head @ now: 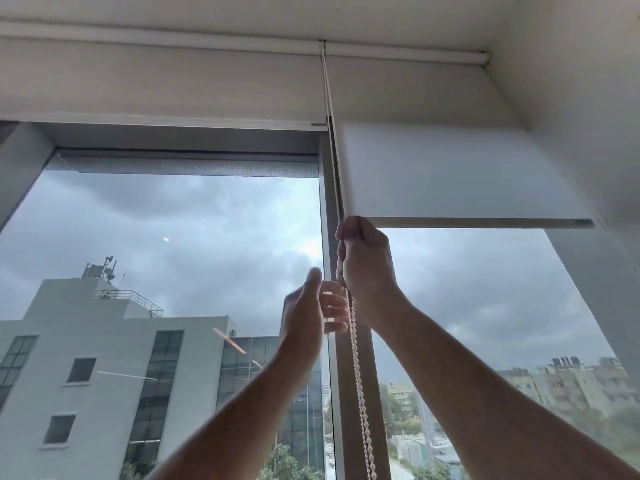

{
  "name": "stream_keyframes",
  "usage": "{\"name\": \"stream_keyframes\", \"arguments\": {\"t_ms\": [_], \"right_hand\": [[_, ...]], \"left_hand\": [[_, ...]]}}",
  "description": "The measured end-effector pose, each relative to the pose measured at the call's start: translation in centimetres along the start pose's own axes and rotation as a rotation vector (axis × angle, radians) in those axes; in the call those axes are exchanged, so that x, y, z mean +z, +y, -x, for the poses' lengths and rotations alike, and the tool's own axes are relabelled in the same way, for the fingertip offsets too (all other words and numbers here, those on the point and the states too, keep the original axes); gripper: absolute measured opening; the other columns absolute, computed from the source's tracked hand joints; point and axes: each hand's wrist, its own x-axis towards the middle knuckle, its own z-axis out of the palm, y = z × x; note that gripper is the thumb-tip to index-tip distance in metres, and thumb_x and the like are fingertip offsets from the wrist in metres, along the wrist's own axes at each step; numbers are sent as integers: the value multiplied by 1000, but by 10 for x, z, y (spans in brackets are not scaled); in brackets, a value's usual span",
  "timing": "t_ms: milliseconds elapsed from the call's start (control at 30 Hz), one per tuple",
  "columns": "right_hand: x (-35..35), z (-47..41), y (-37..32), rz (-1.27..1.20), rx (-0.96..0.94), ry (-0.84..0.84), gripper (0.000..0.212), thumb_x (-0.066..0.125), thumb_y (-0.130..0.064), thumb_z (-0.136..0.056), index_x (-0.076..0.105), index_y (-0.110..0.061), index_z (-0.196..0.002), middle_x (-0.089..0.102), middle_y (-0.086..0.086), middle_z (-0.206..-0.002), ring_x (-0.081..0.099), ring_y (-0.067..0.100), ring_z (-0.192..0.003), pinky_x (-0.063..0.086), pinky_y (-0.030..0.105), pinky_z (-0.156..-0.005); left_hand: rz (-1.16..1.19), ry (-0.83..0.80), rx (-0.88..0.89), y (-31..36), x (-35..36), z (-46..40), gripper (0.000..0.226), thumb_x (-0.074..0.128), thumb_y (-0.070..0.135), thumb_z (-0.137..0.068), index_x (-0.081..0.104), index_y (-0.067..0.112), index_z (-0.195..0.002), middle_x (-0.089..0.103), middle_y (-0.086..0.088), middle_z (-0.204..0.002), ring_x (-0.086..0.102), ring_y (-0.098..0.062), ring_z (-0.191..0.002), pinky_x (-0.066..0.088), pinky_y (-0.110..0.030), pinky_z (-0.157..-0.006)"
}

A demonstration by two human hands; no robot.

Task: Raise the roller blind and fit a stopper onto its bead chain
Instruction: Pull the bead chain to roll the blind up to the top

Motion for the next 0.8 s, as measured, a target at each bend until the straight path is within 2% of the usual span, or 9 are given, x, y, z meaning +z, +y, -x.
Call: {"name": "stream_keyframes", "arguments": {"t_ms": [67, 133, 200, 267, 300, 367, 467, 600, 800], "right_hand": [[-2, 9, 3, 30, -38, -30, 34, 40, -11, -92, 57, -25, -65, 49, 1, -65, 48, 16, -56, 43, 34, -55], [-5, 20, 10, 16, -77, -75, 42, 40, -17, -100, 60, -30, -65, 55, -13, -57, 53, 6, -53, 47, 27, -51], [-8, 29, 16, -5, -110, -98, 46, 39, -24, -105, 63, -38, -68, 52, -18, -49, 47, 1, -44, 39, 21, -45], [-9, 32, 20, -16, -112, -101, 42, 39, -34, -105, 61, -39, -70, 45, -15, -50, 38, 6, -44, 32, 26, -48], [-10, 33, 21, -25, -99, -94, 40, 39, -37, -104, 60, -39, -69, 42, -14, -51, 35, 9, -46, 30, 29, -49], [-11, 32, 22, -17, -82, -82, 40, 38, -41, -100, 56, -35, -66, 40, -13, -52, 33, 12, -49, 29, 34, -51], [-12, 35, 25, 34, -102, -94, 40, 36, -41, -99, 51, -30, -64, 42, -12, -52, 36, 13, -51, 32, 36, -54], [-17, 47, 40, 50, -113, -116, 42, 38, -32, -105, 49, -28, -65, 41, -15, -49, 36, 9, -49, 30, 32, -52], [-19, 54, 46, 58, -80, -113, 43, 39, -28, -107, 51, -29, -65, 46, -10, -53, 41, 10, -48, 34, 29, -49]], "left_hand": [[-35, -45, 28, 19, 2, -16, 57, 32, 47, -104, 71, 7, -95, 77, -13, -83, 73, -19, -69, 58, -27, -54], [-22, -74, 35, 37, 7, -27, 55, 32, 51, -103, 70, 11, -99, 78, -6, -86, 74, -12, -71, 55, -21, -52], [-4, -95, 31, 55, 15, -35, 48, 37, 49, -103, 69, 14, -93, 75, 2, -76, 71, -11, -68, 52, -21, -56], [-9, -105, 21, 68, 24, -42, 43, 43, 44, -103, 67, 13, -87, 69, 4, -62, 63, -17, -65, 47, -29, -63], [-28, -104, 21, 73, 29, -43, 39, 45, 38, -103, 67, 11, -87, 64, 3, -56, 57, -16, -58, 46, -29, -60], [-71, -85, 44, 79, 36, -44, 26, 47, 17, -100, 68, 8, -87, 54, 4, -48, 46, -11, -42, 38, -21, -43], [-107, -21, 96, 76, 39, -40, 29, 44, 1, -93, 68, 9, -78, 47, 8, -41, 41, -8, -35, 30, -17, -34], [-145, -11, 131, 60, 35, -31, 30, 47, 3, -95, 68, 10, -75, 46, 11, -40, 40, -5, -36, 31, -15, -35], [-184, 14, 169, 47, 30, -31, 26, 48, 7, -99, 70, 8, -84, 49, 8, -45, 44, -5, -37, 37, -15, -39]]}}
